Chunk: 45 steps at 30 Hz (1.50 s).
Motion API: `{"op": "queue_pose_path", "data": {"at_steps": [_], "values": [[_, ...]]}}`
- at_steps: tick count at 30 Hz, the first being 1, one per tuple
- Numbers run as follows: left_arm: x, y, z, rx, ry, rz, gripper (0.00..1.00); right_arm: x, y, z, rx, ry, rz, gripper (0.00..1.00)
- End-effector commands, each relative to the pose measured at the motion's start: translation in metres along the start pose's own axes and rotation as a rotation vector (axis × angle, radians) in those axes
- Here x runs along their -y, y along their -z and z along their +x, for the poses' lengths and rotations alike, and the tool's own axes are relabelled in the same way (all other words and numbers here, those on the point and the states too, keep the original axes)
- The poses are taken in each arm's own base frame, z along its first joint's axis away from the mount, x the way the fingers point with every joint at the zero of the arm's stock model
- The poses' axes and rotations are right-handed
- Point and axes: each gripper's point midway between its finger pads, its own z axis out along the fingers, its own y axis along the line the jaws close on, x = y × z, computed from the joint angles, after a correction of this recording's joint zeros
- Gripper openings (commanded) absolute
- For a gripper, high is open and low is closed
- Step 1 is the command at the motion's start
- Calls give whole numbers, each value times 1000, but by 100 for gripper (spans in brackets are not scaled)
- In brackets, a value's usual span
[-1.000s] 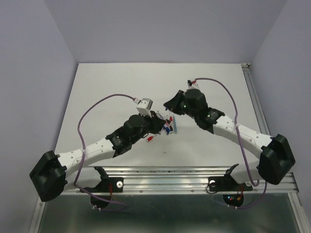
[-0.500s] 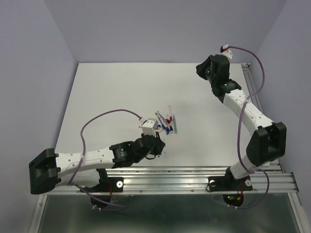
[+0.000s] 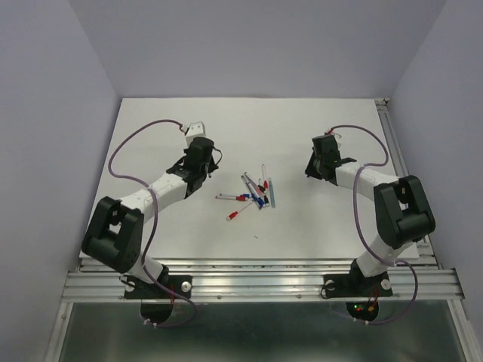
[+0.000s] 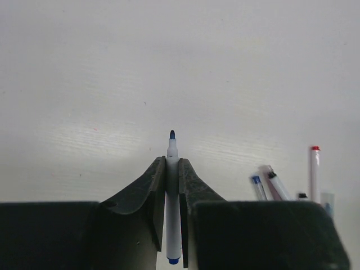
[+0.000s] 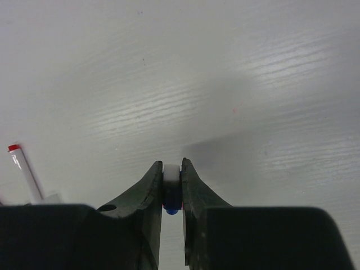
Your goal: Open the pen caps
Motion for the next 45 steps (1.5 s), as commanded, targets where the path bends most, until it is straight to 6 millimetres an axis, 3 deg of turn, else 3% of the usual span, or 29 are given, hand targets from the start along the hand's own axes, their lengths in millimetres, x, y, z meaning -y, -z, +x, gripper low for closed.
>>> {"op": "queue_pose_path", "data": {"at_steps": [1,5,11,12,13,14,18,23,24,26,31,35,37,38,40,45], "values": [[-14,-41,-24,-21,-94,-34,7,9,-10,-1,15,35,48,8],[-39,-75,-22,-83,-116,-127,7,16,-14,1,20,55,75,9],[-36,-104,-17,-145,-160,-77,13,29,-21,6,7,83,141,15],[-40,-110,-8,-172,-193,-82,15,31,-23,9,-3,82,148,15],[-33,-114,-12,-181,-202,-49,16,31,-24,10,-6,89,151,16],[-37,-118,1,-230,-227,-56,17,31,-24,11,-9,92,153,16],[-40,-124,6,-261,-241,-75,21,36,-25,12,-15,97,174,18],[-38,-122,11,-293,-261,-55,46,29,-19,11,-21,91,142,29],[-38,-122,11,-294,-260,-52,58,29,-18,10,-20,90,138,29],[-35,-119,13,-308,-261,-31,68,26,-14,7,-18,84,125,34],[-20,-104,-1,-289,-240,38,84,17,9,-8,20,65,77,54],[2,-72,-29,-206,-205,120,98,13,30,-15,49,60,30,73],[10,-57,-34,-177,-193,140,99,13,42,-15,61,55,5,77],[18,-41,-33,-155,-193,151,99,12,47,-14,61,52,-15,92],[28,-25,-27,-150,-162,163,99,11,54,-10,63,49,-44,100],[68,34,30,-179,-200,266,99,9,82,-2,73,47,-135,100]]}}
